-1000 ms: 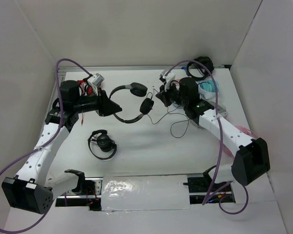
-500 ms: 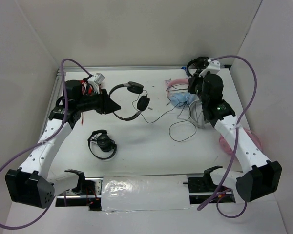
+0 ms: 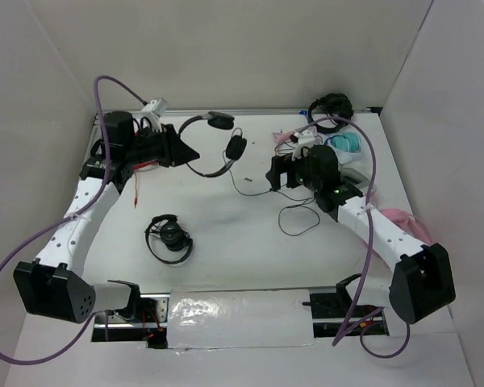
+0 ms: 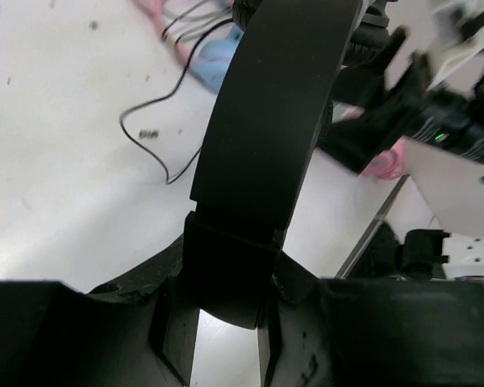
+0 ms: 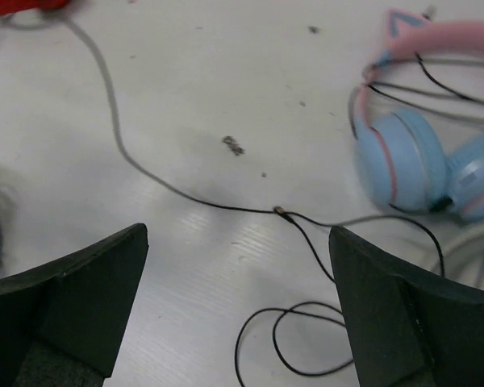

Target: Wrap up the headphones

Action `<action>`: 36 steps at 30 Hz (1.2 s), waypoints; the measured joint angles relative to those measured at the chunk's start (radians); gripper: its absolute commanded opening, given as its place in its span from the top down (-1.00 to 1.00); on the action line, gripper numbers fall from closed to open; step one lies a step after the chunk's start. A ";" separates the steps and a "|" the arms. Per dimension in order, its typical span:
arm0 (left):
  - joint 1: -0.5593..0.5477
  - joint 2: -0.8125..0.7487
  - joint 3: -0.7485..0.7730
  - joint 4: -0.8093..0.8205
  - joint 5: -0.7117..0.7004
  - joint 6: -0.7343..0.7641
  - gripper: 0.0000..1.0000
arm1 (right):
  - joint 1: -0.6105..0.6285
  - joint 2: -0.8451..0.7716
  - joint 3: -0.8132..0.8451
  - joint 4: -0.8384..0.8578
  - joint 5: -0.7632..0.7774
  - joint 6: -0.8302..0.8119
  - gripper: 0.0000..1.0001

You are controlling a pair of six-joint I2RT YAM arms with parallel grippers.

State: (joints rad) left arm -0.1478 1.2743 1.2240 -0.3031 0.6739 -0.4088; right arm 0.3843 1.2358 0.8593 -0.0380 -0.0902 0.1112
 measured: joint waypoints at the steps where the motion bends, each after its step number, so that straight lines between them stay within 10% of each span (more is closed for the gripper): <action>1: 0.000 0.002 0.028 -0.001 0.010 -0.008 1.00 | 0.014 0.006 0.000 0.023 -0.035 -0.034 -0.99; 10: 0.000 0.013 0.309 -0.002 0.048 -0.060 1.00 | 0.072 0.249 0.057 0.136 -0.263 -0.199 -0.99; 22: 0.002 0.067 0.563 -0.047 0.140 -0.093 1.00 | 0.102 0.467 0.211 0.261 -0.177 -0.192 -0.99; 36: 0.005 0.139 0.595 -0.053 0.127 -0.114 1.00 | 0.104 -0.061 -0.145 0.302 -0.172 -0.229 -0.99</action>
State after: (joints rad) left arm -0.1425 1.4132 1.8194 -0.3565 0.8013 -0.5232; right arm 0.4881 1.1751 0.7143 0.2642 -0.2623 -0.1173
